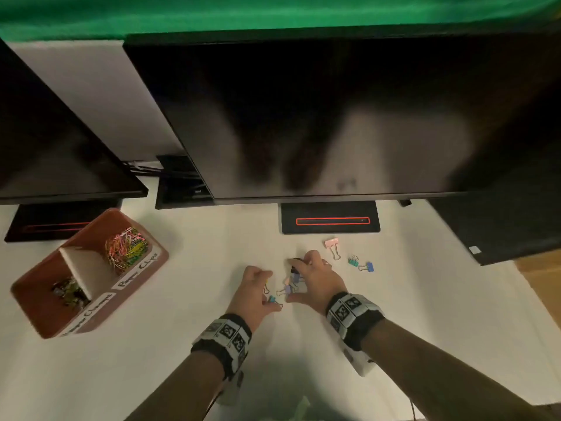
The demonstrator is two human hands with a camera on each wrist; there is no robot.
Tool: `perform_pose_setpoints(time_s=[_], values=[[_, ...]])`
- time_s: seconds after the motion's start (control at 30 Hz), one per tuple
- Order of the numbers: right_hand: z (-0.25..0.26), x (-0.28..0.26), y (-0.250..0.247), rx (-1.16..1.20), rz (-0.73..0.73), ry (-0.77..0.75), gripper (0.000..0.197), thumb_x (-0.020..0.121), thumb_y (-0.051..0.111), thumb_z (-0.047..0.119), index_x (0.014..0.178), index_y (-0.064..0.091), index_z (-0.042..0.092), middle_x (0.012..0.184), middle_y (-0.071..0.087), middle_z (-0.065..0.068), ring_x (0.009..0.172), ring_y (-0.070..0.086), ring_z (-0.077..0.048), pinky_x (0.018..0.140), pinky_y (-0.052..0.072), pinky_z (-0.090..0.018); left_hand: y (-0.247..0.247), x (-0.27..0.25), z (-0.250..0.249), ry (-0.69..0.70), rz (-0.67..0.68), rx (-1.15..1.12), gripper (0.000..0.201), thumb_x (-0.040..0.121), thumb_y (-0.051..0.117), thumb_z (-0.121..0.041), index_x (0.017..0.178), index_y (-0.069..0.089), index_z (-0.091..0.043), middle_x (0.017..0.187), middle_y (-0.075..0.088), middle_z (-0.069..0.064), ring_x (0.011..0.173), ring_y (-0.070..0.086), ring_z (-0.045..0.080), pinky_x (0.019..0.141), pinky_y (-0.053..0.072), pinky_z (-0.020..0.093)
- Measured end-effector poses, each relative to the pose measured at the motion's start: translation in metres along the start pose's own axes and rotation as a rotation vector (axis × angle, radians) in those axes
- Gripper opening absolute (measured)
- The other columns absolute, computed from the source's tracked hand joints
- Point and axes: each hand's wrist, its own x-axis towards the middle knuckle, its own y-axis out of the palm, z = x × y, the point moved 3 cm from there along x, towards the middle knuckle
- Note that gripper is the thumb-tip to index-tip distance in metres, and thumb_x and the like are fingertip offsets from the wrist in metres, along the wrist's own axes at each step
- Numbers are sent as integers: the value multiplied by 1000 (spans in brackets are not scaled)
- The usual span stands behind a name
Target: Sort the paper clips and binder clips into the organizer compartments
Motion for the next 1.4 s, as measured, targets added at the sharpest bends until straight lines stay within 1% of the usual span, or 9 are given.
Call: perform_pose_setpoints(time_s=[0.13,0.23,0.33,0.57,0.77,0.87,1.0,1.17,1.4], values=[[6,8,2,6,24,-51,52,78,67,43,124,48,29,117,40,-3,106,47,-25,85,49,-36,1,4,0,-7,-49,-68,44,72,76,-6,112,59,-12,106,39,-4,72,53,9,63,50,10],[8,12,2,29,21,-71,36,82,64,38,114,56,25,111,46,-4,102,49,-27,85,47,-34,1,5,-1,-21,-76,-68,31,72,76,-9,101,64,-12,99,46,-3,83,57,16,76,53,22],[11,13,0,36,12,-98,32,83,65,38,110,60,23,108,47,-5,97,52,-27,85,47,-33,-1,6,1,-42,-96,-53,24,72,75,-9,94,66,-11,95,49,-3,75,54,12,73,46,14],[15,13,-4,66,28,-127,14,83,66,25,96,63,20,128,33,-3,96,55,-27,88,46,-29,-7,7,7,-56,-89,-86,18,71,75,-2,65,61,-13,86,46,-4,62,50,4,61,46,9],[18,16,-2,49,35,-184,11,88,53,17,99,55,18,101,52,-8,86,56,-30,78,49,-35,-16,6,11,-34,-91,-68,18,73,71,-2,79,61,-17,88,50,-5,60,49,2,60,43,4],[19,18,-4,91,28,-183,12,88,51,15,99,55,17,97,55,-9,86,55,-27,77,47,-34,-20,7,15,-57,-104,-73,22,73,72,-3,92,64,-12,91,55,-5,63,49,0,60,41,4],[21,17,-8,168,6,-164,10,90,52,12,99,56,15,94,52,-5,79,57,-23,77,52,-35,-28,6,23,-102,-136,-142,24,72,71,-1,88,62,-17,87,59,-2,64,52,4,63,48,13],[24,15,-7,202,-30,-164,10,90,53,12,98,56,18,92,54,-2,80,56,-19,78,52,-32,-37,2,27,-39,-79,-127,32,73,74,-3,103,64,-10,95,49,-2,65,51,1,60,44,3],[22,-2,-3,251,20,-173,18,92,49,16,109,49,25,97,62,-4,84,60,-20,80,52,-31,-60,-9,37,-64,-231,-267,28,69,78,-6,85,62,-21,94,58,-2,75,63,12,63,49,12]])
